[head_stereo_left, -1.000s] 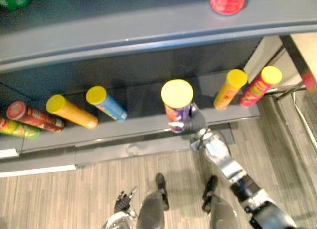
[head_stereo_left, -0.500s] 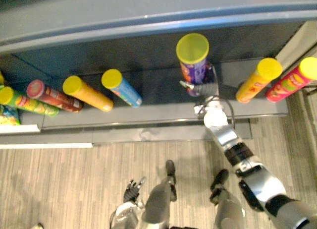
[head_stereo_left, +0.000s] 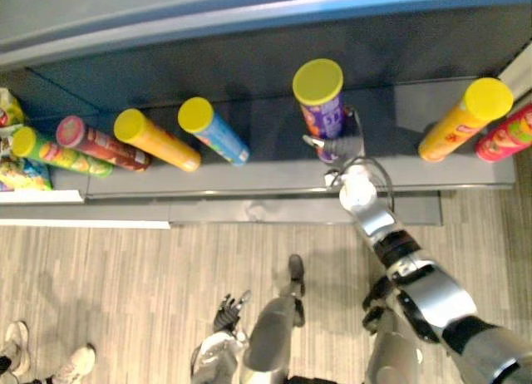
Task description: Put the gum and the chips on the shelf.
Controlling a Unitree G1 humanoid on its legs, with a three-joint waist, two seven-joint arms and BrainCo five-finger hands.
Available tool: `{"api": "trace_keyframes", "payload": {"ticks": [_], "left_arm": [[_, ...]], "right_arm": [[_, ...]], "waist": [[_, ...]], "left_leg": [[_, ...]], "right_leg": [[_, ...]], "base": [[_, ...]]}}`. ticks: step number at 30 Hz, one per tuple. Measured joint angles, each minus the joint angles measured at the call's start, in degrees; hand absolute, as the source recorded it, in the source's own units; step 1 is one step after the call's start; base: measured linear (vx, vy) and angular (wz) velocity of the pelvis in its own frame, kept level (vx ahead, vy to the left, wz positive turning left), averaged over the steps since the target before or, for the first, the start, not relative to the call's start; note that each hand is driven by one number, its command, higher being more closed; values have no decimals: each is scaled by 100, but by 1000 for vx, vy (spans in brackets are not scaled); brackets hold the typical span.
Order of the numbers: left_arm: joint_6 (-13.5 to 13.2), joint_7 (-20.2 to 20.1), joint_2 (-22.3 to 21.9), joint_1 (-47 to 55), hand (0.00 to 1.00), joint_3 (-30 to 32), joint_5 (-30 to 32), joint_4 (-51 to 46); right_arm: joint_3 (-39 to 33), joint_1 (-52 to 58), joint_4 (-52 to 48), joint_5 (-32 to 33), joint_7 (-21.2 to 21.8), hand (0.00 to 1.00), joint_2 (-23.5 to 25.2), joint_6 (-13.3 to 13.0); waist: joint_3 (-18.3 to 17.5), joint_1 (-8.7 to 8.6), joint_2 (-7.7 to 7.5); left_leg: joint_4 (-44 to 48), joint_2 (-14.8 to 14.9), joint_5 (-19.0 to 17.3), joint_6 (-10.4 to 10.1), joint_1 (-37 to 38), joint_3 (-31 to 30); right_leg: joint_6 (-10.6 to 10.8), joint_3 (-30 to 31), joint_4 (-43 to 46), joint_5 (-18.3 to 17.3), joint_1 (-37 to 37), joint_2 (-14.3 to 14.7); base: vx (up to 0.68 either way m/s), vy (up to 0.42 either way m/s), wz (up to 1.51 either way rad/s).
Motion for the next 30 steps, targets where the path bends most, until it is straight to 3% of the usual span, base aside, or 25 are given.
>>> {"api": "trace_keyframes", "payload": {"ticks": [10,14,30], "left_arm": [[-17,5,-68,-232,0,-152,-225,127],[-17,11,-110,-355,0,-214,-425,211],[-23,153,-171,-418,0,-338,-571,209]], "right_arm": [[21,-124,293,-10,-60,100,2,57],[-18,-334,302,-8,-56,100,-1,37],[-51,-493,320,2,-266,100,5,44]], "waist": [[53,55,107],[80,171,174],[98,239,359]], "left_leg": [[308,81,-43,-25,-386,-12],[404,121,-45,-24,-513,-15],[499,159,-21,-42,-784,-142]], "right_leg": [[-78,62,266,-89,-388,-14],[-127,102,416,-141,-548,-16],[-190,19,595,-215,-774,-61]], "base": [[33,-37,-2],[14,-47,-3],[27,-44,3]]}}
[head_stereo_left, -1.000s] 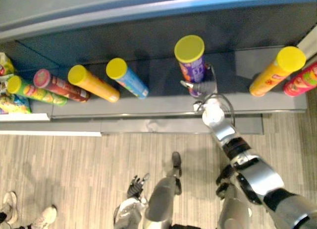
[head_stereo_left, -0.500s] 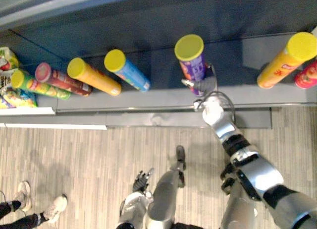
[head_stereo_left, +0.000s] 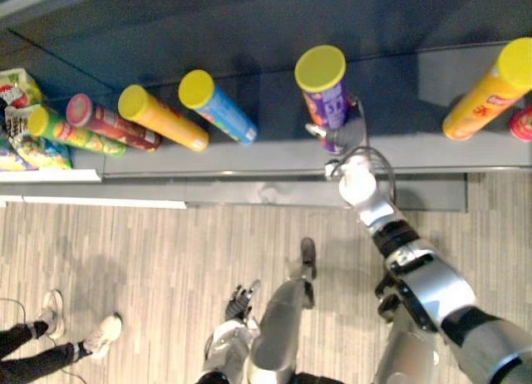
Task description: Put the gum and the chips on the shelf.
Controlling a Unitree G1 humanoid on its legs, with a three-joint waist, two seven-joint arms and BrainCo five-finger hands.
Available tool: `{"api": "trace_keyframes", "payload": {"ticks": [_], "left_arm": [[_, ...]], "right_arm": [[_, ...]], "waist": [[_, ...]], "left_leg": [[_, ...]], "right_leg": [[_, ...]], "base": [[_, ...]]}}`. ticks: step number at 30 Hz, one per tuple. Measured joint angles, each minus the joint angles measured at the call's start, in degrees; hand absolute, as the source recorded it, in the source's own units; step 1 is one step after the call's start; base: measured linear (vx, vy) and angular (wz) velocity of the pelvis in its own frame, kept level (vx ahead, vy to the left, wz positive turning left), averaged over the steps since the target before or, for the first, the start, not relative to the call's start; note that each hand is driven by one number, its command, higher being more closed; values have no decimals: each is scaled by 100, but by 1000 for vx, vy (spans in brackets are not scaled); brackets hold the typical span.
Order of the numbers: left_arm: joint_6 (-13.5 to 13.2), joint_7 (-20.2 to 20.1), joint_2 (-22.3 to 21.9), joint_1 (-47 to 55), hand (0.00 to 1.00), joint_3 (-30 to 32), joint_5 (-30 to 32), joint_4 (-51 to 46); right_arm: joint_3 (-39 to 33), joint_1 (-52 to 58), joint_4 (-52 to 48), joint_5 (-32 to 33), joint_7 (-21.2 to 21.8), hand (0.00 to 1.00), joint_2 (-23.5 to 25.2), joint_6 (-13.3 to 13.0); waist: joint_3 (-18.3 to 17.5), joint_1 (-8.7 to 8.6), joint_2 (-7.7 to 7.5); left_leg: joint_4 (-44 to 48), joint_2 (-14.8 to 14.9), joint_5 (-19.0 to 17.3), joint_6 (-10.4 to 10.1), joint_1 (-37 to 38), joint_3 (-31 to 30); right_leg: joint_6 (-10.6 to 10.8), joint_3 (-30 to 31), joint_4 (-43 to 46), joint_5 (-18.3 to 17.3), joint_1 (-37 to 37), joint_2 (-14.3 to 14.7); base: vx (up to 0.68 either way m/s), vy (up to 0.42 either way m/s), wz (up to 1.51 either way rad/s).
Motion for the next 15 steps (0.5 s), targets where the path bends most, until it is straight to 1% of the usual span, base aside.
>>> {"api": "trace_keyframes", "payload": {"ticks": [4,7,9,12,13,15], "left_arm": [[1,39,-3,-43,0,-63,-21,-3],[1,58,4,-55,0,-98,-30,-3],[0,69,3,-67,0,-106,-30,-3],[-2,70,-31,-118,0,-115,-26,6],[-28,72,-51,-119,0,-112,-28,5],[-49,72,-54,-119,0,-112,-27,8]], "right_arm": [[5,0,0,-4,2,100,2,45],[10,0,0,-9,-2,100,2,122],[5,-1,1,-41,-16,100,2,122],[-124,-20,95,-124,-136,100,-1,122],[-230,-42,263,-144,-208,100,-3,126],[-327,-69,462,-151,-273,100,-6,130]], "waist": [[0,100,6],[1,112,8],[0,132,10],[-13,211,50],[-23,247,65],[-23,255,64]], "left_leg": [[4,6,6,9,-1,-3],[5,-19,-1,4,-12,-17],[21,-24,-12,-9,-44,-30],[62,-11,-9,-7,-180,-73],[98,-11,-7,-2,-218,-100],[105,-21,-2,4,-225,-133]], "right_leg": [[-1,1,5,-3,-6,8],[10,-3,42,-30,-18,-15],[11,-7,77,-49,-49,-22],[1,-38,114,-61,-149,-28],[-1,-42,148,-82,-169,-27],[2,-55,188,-105,-170,-33]], "base": [[66,-47,-1],[49,-38,4],[36,-43,4],[32,-54,6],[34,-60,8],[39,-54,8]]}}
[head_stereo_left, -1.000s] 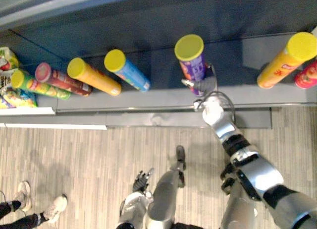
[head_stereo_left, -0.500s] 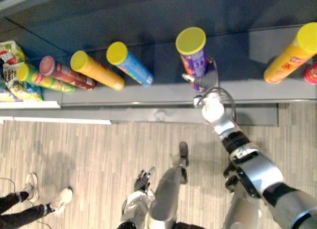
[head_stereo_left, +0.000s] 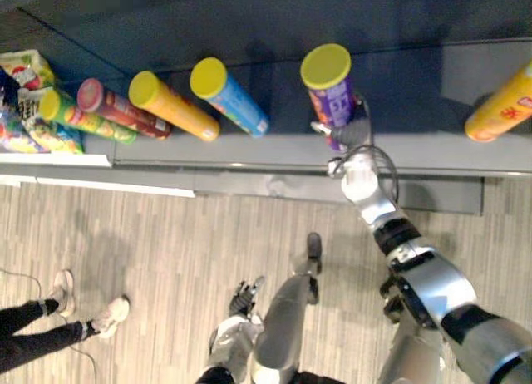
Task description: Put the gum and the chips on the shelf.
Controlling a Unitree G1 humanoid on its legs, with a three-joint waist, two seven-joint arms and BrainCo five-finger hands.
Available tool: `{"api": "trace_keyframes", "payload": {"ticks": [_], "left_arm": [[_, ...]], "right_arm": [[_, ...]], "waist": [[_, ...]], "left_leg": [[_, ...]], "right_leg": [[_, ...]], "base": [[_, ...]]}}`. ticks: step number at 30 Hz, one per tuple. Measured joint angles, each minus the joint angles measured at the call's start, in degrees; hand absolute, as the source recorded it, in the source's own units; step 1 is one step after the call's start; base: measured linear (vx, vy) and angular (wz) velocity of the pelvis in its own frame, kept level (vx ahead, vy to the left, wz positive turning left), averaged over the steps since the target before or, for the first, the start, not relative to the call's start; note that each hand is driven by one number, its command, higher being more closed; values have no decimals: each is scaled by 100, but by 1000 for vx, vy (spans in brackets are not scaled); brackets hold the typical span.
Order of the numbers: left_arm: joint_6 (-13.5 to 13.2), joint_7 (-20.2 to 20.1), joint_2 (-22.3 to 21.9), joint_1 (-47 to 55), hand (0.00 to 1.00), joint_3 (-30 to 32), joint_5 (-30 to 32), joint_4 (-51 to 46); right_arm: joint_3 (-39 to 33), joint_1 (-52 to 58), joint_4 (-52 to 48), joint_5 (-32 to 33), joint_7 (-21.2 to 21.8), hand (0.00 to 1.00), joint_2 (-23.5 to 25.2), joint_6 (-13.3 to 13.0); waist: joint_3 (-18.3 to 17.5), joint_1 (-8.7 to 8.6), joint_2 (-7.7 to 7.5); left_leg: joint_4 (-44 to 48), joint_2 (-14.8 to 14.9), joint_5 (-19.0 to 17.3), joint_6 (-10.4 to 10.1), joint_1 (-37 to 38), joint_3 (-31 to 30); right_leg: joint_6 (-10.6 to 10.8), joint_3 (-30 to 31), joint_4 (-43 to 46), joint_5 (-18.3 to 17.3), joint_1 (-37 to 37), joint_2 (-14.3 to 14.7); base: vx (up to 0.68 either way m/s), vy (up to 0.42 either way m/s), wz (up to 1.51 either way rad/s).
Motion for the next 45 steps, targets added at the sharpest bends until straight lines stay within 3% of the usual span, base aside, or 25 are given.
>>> {"api": "trace_keyframes", "payload": {"ticks": [11,21,22,37,45], "left_arm": [[-116,6,-13,-21,0,-50,-10,-2],[-193,8,-18,-65,0,-155,-10,-5],[-194,9,-18,-66,0,-158,-9,-5],[-198,17,-14,-66,0,-146,-6,-3],[-151,38,-23,-65,0,-29,30,204]], "right_arm": [[-191,-294,186,-168,-240,100,-240,-21],[-310,-306,187,-171,-411,100,-576,-256],[-310,-306,188,-171,-410,0,-587,-273],[-428,-40,414,-146,-355,0,-595,-346],[-543,359,448,-100,-349,0,-572,-367]], "waist": [[-12,49,19],[-28,144,41],[-28,143,41],[-28,119,41],[-27,-55,39]], "left_leg": [[140,50,-27,-13,-169,-51],[295,116,-108,-41,-283,-15],[297,113,-108,-40,-284,-1],[530,211,-254,-40,-257,84],[445,280,-306,-52,116,250]], "right_leg": [[-13,-38,3,-7,-80,9],[-56,-7,53,-41,-199,30],[-56,10,87,-40,-213,26],[-58,121,100,-59,-176,98],[-18,247,-110,-31,121,217]], "base": [[31,-44,1],[52,-50,-4],[57,-39,-4],[49,-37,-4],[38,-29,-11]]}}
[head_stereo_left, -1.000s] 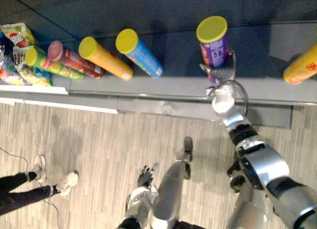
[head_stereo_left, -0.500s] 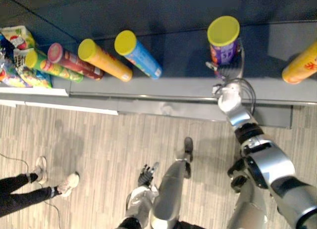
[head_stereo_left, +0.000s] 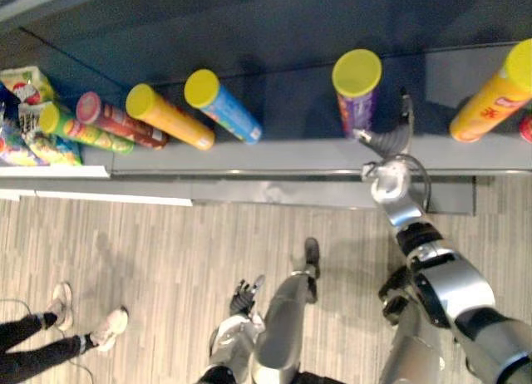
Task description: Put the gum and the chips on the shelf.
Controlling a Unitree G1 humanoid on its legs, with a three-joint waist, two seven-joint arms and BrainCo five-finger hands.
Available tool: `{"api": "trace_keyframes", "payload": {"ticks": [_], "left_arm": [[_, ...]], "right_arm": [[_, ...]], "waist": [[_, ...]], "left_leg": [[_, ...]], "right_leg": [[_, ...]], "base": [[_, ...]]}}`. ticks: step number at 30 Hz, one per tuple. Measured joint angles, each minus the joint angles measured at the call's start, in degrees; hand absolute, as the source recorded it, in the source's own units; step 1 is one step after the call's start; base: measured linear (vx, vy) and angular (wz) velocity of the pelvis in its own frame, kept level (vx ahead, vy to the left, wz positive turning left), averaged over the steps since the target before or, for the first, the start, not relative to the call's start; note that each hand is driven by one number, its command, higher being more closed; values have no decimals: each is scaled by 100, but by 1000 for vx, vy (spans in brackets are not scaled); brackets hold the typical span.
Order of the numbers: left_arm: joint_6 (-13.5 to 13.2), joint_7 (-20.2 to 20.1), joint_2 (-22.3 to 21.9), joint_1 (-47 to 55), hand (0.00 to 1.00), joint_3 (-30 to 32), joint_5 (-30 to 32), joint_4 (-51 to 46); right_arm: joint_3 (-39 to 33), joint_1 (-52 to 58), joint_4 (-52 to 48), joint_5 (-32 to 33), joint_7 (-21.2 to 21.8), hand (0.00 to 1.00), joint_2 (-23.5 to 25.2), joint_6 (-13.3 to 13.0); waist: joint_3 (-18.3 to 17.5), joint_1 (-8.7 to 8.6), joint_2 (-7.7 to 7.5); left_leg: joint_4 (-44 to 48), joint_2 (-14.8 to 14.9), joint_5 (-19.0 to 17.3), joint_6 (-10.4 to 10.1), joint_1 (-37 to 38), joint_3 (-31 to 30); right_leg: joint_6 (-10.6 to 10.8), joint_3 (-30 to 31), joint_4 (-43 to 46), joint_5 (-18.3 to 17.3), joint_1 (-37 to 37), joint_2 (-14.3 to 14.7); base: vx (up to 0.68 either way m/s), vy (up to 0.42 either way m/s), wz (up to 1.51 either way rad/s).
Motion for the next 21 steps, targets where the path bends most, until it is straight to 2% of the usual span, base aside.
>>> {"api": "trace_keyframes", "payload": {"ticks": [4,9,12,14,18,21], "left_arm": [[57,100,7,11,0,32,49,64],[105,153,4,12,0,50,242,117],[136,154,14,32,0,87,245,146],[166,153,14,33,0,135,246,149],[166,141,28,86,0,273,255,150],[208,-29,150,247,0,403,467,125]], "right_arm": [[9,101,151,0,137,0,25,-5],[7,105,183,56,222,0,35,-18],[-1,120,192,61,242,0,24,-23],[-11,176,208,90,256,0,-29,-24],[-113,546,210,277,455,0,-19,-44],[-105,1203,-97,385,800,0,126,-47]], "waist": [[4,-125,-6],[12,-164,-18],[12,-287,-39],[17,-296,-52],[26,-347,-202],[25,-565,-455]], "left_leg": [[-267,8,96,-30,278,55],[-673,21,253,-76,653,184],[-840,18,306,-98,780,199],[-998,10,356,-114,912,232],[-1257,23,411,-150,1268,349],[-1458,16,443,-178,1552,396]], "right_leg": [[23,42,-147,35,186,82],[7,72,-331,119,394,186],[18,58,-422,141,487,225],[27,64,-486,147,564,253],[30,95,-606,148,802,325],[69,102,-789,172,1060,394]], "base": [[50,-31,-6],[75,-25,-10],[75,-3,-2],[69,-2,-5],[61,-5,-8],[64,9,-6]]}}
